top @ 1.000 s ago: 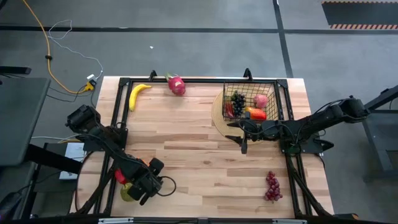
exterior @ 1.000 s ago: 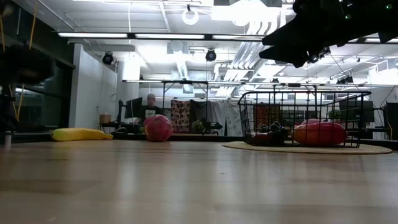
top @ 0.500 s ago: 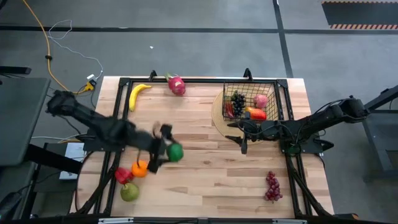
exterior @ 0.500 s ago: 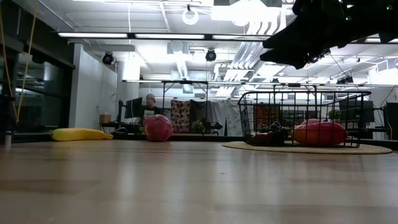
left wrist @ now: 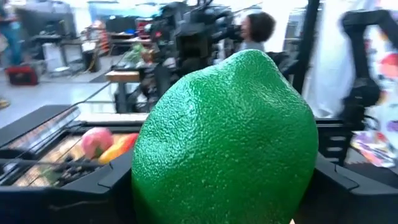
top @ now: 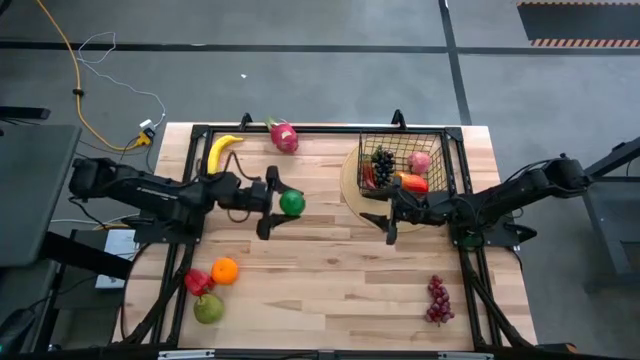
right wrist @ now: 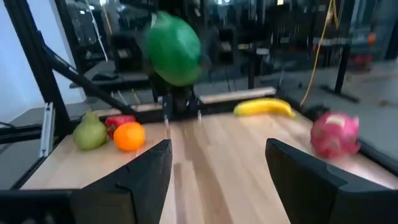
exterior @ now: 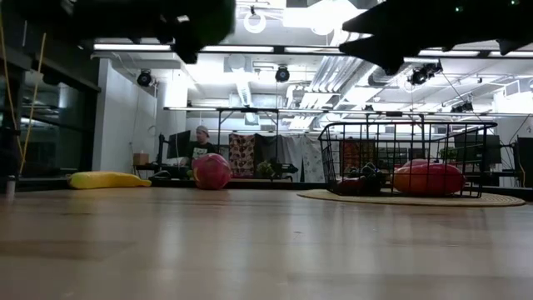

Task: Build produce basket
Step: Put the lime into the wire basket

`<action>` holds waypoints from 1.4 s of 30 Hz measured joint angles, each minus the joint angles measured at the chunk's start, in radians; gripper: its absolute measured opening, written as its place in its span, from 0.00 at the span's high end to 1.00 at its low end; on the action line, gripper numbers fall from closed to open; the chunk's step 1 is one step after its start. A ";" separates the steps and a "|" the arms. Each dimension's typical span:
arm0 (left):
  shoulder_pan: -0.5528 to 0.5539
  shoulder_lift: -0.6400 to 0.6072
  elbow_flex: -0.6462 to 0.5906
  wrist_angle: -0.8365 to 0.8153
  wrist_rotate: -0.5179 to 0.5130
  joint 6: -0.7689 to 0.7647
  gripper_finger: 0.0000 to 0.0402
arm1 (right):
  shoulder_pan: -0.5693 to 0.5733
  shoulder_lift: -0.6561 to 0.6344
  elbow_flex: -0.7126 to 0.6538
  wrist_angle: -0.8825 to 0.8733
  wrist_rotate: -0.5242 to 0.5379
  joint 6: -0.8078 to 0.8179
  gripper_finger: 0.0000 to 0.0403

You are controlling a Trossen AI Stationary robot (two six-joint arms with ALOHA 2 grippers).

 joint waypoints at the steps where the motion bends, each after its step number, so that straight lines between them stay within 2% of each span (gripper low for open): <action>1: 0.006 0.025 0.011 0.010 -0.002 -0.007 0.29 | -0.006 0.011 0.000 0.026 0.000 -0.020 0.38; 5: 0.022 0.143 0.077 0.008 0.000 -0.023 0.29 | -0.046 0.086 0.025 0.070 0.003 -0.051 0.38; 9: 0.026 0.266 0.178 0.007 0.001 -0.002 0.29 | -0.088 0.201 0.100 0.068 -0.007 -0.046 0.38; 14: 0.017 0.361 0.254 0.003 -0.023 0.046 0.29 | -0.099 0.295 0.206 0.065 -0.040 -0.136 0.38; 17: 0.016 0.369 0.257 -0.004 -0.045 0.047 0.29 | -0.100 0.308 0.227 0.047 -0.079 -0.157 0.38; 25: 0.015 0.361 0.263 0.017 -0.054 0.099 0.29 | -0.092 0.259 0.223 0.059 -0.099 -0.149 0.38; 32: 0.023 0.366 0.259 -0.006 -0.210 0.187 0.29 | -0.085 0.199 0.226 0.061 -0.176 -0.091 0.38; 36: 0.024 0.366 0.260 -0.006 -0.202 0.197 0.29 | -0.084 0.195 0.235 0.037 -0.206 -0.041 0.38; 42: 0.023 0.366 0.260 0.003 -0.173 0.197 0.29 | -0.086 0.197 0.244 -0.035 -0.161 -0.075 0.38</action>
